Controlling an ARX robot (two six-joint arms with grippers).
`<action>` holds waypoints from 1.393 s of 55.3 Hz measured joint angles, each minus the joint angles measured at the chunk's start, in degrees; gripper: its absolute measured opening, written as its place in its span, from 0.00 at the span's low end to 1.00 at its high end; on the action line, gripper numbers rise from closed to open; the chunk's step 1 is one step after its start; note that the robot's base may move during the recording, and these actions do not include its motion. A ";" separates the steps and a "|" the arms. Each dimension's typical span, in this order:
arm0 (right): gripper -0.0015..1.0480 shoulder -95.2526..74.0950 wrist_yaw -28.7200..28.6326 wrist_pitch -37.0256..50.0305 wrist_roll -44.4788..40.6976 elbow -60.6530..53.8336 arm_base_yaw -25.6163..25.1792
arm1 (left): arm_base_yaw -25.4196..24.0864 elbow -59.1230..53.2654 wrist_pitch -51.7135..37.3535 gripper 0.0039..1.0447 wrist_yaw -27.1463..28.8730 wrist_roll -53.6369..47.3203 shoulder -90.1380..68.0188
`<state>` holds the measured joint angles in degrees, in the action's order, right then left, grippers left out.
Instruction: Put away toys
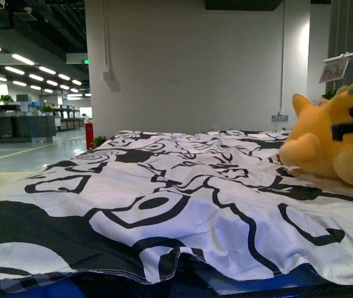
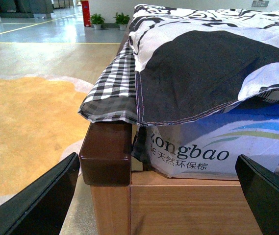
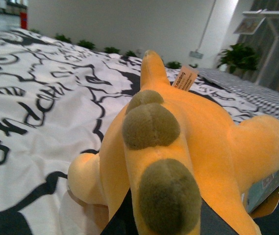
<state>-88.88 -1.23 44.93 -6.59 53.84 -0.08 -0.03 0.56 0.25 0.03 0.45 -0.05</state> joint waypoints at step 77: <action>0.06 63.91 1.44 -41.13 7.85 -32.48 0.94 | 0.00 0.00 0.00 0.94 0.00 0.00 0.00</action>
<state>-24.97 0.21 3.79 1.26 21.37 0.86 -0.03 0.56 0.25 0.03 0.45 -0.05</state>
